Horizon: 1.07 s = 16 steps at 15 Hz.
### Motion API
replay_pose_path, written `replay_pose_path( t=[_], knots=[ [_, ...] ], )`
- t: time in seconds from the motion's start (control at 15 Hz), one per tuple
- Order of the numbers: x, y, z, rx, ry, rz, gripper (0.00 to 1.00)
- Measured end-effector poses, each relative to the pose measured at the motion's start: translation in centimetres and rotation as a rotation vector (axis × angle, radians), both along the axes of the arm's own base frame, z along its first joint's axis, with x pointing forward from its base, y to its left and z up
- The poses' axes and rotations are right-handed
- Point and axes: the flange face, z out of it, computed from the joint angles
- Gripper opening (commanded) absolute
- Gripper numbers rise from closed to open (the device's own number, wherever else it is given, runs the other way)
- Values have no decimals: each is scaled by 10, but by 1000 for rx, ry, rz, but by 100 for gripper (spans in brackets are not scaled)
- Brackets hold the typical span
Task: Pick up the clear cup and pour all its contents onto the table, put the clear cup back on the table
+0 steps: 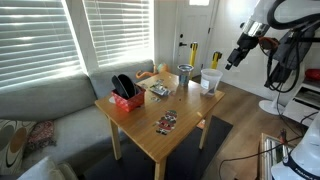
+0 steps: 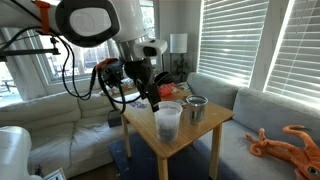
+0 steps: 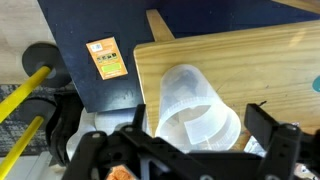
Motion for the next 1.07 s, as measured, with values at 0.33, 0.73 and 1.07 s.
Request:
replay_pose_path(
  t=[0.33,0.73,1.07],
  knots=[
    [0,-3,2,-2,-4,-7,100],
    [-5,-23,16,-1,-33,-52,100],
    [-5,-23,15,-1,-30,-52,100]
  ],
)
